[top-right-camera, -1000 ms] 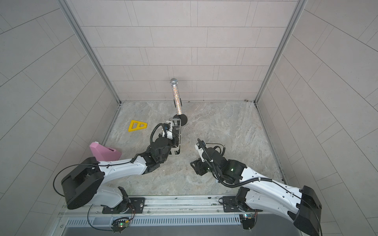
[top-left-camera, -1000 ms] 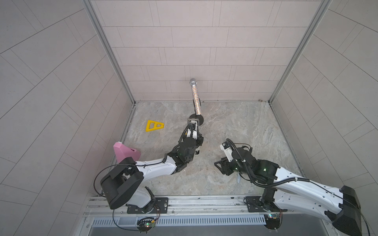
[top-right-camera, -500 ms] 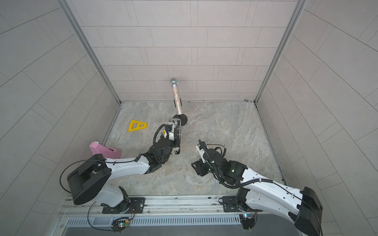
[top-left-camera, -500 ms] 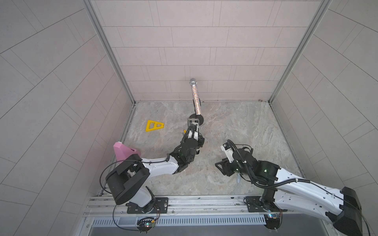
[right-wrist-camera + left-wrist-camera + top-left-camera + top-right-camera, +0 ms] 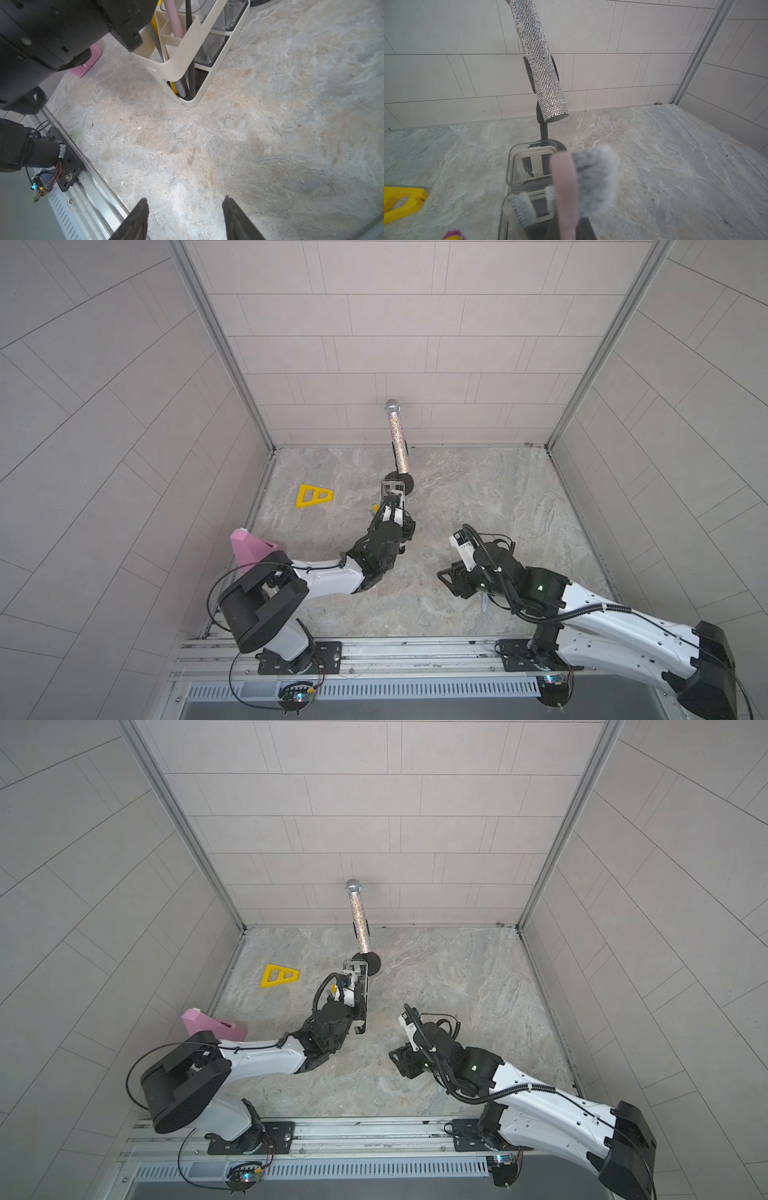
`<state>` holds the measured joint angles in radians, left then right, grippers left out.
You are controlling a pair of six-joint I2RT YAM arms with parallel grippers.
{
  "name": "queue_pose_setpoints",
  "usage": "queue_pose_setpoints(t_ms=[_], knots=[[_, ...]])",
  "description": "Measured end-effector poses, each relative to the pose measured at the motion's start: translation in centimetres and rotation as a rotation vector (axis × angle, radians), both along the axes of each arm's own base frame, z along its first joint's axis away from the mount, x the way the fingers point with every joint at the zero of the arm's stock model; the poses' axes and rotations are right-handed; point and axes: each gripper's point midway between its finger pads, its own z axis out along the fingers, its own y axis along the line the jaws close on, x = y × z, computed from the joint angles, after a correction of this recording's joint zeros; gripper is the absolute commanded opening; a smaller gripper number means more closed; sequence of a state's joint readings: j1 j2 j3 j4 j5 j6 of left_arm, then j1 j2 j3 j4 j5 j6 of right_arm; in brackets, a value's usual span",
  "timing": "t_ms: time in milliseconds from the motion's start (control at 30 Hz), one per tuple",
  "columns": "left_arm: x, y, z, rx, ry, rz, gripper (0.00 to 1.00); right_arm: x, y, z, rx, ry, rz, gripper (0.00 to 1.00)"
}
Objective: Place the toothbrush into the toothbrush holder
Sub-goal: Place the toothbrush in the toothbrush holder.
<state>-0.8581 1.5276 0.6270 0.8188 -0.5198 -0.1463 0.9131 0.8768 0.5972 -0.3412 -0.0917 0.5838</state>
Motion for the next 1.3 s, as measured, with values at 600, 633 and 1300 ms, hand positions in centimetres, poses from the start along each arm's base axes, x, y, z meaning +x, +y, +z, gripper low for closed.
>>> queue_pose_setpoints(t_ms=[600, 633, 1300], knots=[[-0.2, 0.2, -0.7, -0.002, 0.015, 0.000, 0.39, 0.1, -0.1, 0.1, 0.002, -0.001, -0.004, 0.60], [-0.2, 0.2, -0.7, -0.001, 0.016, -0.001, 0.41, 0.1, -0.1, 0.1, 0.003, -0.002, -0.004, 0.60], [-1.9, 1.3, 2.5, -0.058, 0.052, -0.033, 0.89, 0.7, -1.5, 0.6, 0.024, 0.004, -0.070, 0.61]])
